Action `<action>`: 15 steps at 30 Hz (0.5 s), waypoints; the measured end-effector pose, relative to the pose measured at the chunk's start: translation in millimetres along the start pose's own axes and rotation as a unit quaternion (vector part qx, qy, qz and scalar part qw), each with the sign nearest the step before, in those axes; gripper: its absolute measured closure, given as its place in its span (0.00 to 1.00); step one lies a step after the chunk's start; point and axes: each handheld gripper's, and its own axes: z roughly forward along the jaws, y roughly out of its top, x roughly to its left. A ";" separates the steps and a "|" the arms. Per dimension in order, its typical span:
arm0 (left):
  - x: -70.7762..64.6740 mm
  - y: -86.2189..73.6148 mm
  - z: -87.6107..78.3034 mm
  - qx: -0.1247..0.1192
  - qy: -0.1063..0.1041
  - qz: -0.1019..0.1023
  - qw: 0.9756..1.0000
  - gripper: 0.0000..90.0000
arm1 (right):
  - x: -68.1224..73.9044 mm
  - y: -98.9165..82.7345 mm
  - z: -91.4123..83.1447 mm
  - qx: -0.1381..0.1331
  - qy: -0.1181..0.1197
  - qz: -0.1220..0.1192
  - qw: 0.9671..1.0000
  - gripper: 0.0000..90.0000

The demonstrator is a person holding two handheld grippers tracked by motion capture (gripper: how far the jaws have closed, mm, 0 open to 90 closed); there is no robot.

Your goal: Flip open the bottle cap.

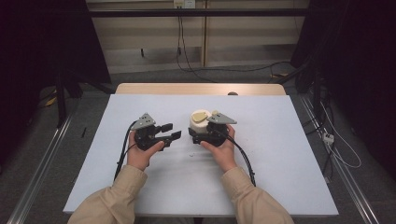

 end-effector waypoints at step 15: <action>-7.7 20.0 18.5 0.025 -0.044 0.035 0.998 0.93 | 0.0 -0.3 0.2 0.000 0.000 0.002 1.000 0.05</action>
